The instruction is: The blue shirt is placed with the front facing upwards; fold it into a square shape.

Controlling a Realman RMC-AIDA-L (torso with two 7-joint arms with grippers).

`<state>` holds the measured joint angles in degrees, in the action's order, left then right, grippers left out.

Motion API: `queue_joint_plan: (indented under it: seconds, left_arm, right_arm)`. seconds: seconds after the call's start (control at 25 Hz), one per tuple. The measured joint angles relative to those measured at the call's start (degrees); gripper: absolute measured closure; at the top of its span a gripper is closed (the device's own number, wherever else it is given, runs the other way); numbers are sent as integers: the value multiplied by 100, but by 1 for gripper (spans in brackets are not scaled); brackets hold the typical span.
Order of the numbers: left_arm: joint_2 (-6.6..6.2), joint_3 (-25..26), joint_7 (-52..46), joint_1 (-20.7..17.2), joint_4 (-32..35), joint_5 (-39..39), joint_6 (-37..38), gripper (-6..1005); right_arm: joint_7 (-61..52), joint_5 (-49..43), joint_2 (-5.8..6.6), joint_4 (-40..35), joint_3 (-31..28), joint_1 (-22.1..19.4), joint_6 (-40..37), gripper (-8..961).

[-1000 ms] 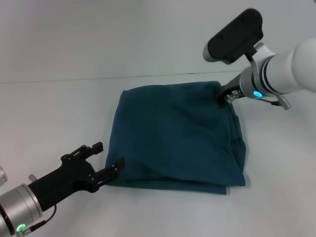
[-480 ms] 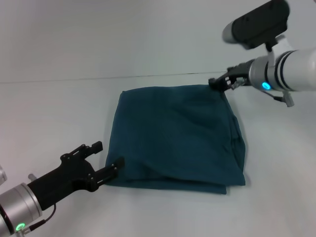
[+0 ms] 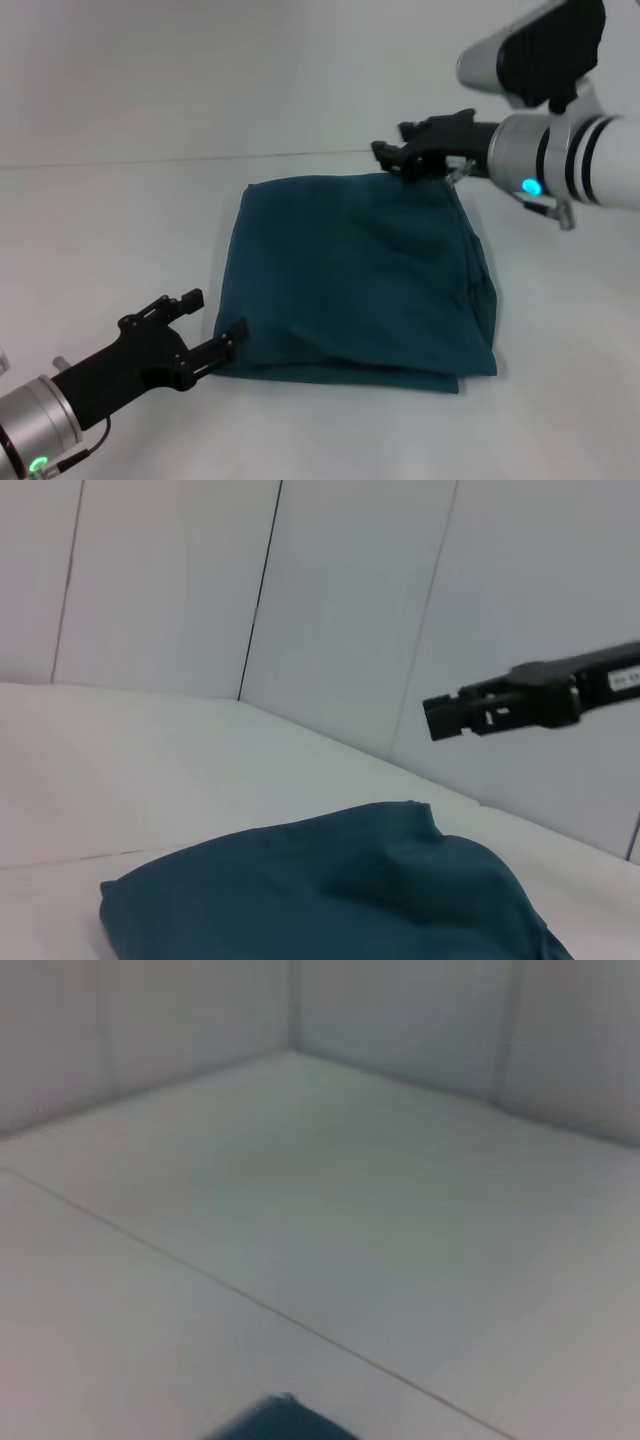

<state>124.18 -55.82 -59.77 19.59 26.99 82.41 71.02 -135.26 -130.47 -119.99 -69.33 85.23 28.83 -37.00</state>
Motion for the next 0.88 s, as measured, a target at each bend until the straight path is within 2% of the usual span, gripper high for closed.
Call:
queue_joint_plan:
  seconds: [0.08,0.2,0.28,0.4,0.52,0.68,0.88]
  left_arm:
    - [0,1,0,-3,-6,-5,0,204]
    - [1,0,0,2,-18,-6,1,203]
    - [1,-3,0,3,-22,-7,1,202]
    - [1,-13,0,12,-35,-4,4,202]
    - [1,-18,0,24,-40,14,5,201]
    - [1,-25,0,39,-47,15,5,201]
    - [1,-34,0,45,-47,12,5,202]
  right_arm:
    - [1022,1147,-3,159,100,-210,241,443]
    - [2968,3138,-2,696,133,-388,355,568]
    - [4303,4358,-7,1309,117,-390,286,651]
    - [5558,5417,4,2280,24,-169,118,789]
    - [6427,6068,9,3255,-202,151,-88,926]
    - [6847,6292,8,3854,-351,352,-89,948]
    - [6979,6330,-16,4133,-607,474,284,953]
